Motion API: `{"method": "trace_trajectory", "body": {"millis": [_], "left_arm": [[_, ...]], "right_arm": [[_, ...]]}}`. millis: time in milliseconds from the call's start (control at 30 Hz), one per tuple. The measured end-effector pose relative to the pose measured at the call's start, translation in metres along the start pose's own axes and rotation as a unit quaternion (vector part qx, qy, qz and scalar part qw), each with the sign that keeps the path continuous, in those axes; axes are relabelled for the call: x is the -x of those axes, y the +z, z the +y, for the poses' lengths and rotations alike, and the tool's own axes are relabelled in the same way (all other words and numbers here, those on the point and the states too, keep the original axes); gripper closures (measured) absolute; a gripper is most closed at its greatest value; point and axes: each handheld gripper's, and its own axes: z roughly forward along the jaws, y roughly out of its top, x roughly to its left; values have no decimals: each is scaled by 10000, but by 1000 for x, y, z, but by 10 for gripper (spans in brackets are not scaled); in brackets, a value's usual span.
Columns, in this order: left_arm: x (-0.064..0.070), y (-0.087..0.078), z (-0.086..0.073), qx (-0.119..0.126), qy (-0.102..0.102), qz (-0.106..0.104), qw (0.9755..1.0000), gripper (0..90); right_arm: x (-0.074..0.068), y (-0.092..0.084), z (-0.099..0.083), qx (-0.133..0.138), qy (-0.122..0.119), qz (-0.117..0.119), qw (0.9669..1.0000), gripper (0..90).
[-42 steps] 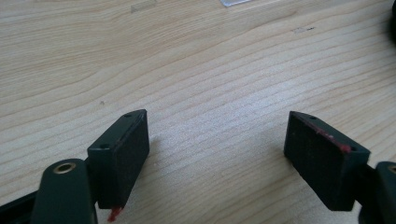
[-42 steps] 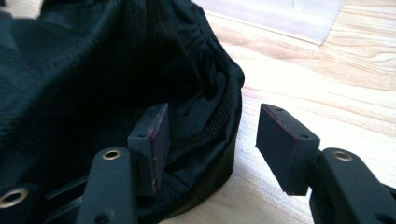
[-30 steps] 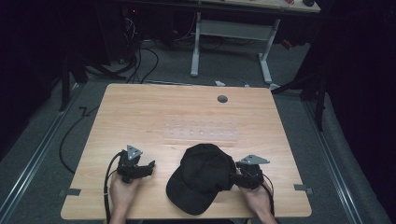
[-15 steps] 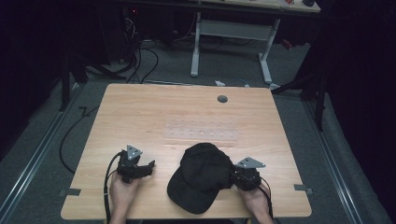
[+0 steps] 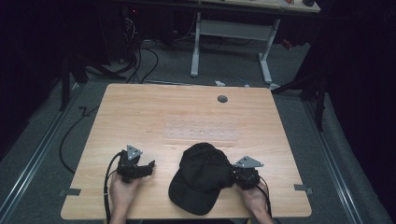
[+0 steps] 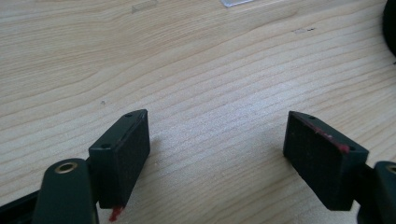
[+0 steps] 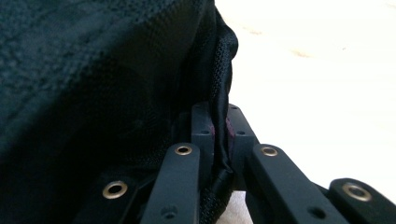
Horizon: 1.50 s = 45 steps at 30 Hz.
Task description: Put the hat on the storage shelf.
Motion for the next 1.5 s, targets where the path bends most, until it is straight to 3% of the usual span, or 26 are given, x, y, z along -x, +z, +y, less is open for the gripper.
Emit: {"method": "trace_trajectory", "body": {"millis": [267, 500, 833, 967, 1367, 1400, 1500], "left_arm": [[0, 0, 0, -1, 2, 2, 10000, 231], [0, 0, 0, -3, 2, 0, 10000, 231], [0, 0, 0, 0, 19, 4, 10000, 229], [1, 1, 0, 10, 18, 17, 10000, 229], [3, 0, -2, -80, 54, -48, 9999, 187], [4, 0, -2, -122, 70, -79, 9999, 176], [5, -1, -2, -195, 95, -158, 9996, 165]], "right_arm": [[6, -10, 10, 316, -27, 108, 9994, 857], [16, -23, 28, 592, -2, 339, 9977, 859], [19, -34, 48, 810, -218, 472, 9954, 860], [24, -39, 55, 927, -123, 790, 9925, 860], [30, -57, 79, 1186, -326, 1047, 9869, 862], [32, -60, 83, 1295, -284, 1195, 9839, 862], [32, -64, 89, 1357, -349, 1208, 9827, 862]]}}
